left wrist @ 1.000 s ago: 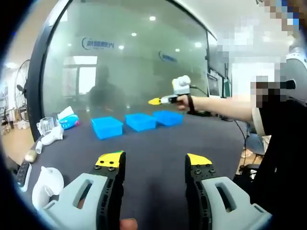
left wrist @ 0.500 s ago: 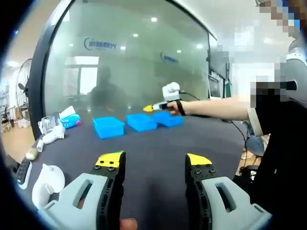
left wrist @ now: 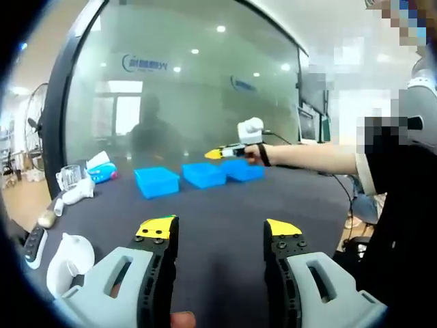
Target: Sort the screws, nuts, and washers into the corresponding bins
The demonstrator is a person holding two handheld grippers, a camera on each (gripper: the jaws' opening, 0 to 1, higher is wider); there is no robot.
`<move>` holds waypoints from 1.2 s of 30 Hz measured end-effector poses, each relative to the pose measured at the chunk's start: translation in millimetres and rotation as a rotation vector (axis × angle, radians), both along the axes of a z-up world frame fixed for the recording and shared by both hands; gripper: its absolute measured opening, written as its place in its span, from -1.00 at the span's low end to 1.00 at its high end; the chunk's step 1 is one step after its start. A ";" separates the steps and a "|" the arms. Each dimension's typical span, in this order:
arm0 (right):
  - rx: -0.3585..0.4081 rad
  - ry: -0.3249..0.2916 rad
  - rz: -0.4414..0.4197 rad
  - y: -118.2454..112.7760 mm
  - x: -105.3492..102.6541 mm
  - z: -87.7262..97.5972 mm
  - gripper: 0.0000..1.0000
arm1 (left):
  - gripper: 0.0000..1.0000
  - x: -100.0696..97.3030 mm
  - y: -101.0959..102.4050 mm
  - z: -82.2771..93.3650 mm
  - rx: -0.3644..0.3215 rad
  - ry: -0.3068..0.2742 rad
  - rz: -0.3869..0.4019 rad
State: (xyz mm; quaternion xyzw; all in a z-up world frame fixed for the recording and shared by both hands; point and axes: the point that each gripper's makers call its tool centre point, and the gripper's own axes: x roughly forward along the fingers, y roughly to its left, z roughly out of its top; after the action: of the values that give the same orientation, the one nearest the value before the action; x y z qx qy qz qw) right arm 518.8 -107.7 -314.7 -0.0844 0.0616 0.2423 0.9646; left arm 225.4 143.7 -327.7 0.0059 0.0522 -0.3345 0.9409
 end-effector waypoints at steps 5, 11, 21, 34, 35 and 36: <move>-0.004 -0.031 0.050 -2.5 -45.2 3.9 -0.28 | -0.03 2.6 5.3 -1.2 0.001 0.000 0.014; 0.051 -0.082 0.069 -18.6 -105.9 17.5 -0.24 | -0.03 3.1 4.0 1.6 -0.009 -0.006 0.011; 0.102 -0.153 -0.026 -83.0 -194.0 29.7 -0.16 | -0.03 7.2 1.9 7.6 -0.013 -0.018 0.021; 0.123 -0.176 -0.123 -133.0 -270.6 20.5 -0.08 | -0.01 8.0 6.6 8.5 0.011 -0.025 0.058; 0.123 -0.172 -0.127 -135.6 -272.9 19.0 -0.08 | -0.01 7.4 6.8 8.5 0.012 -0.025 0.058; 0.125 -0.169 -0.130 -137.2 -275.7 17.7 -0.06 | 0.00 6.7 6.9 9.0 0.013 -0.025 0.058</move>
State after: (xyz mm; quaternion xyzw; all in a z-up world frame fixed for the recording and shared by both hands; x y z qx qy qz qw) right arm 243.1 -244.9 -297.1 -0.0400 -0.0299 0.1745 0.9834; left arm 232.1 150.6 -318.8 0.0150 0.0426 -0.3065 0.9508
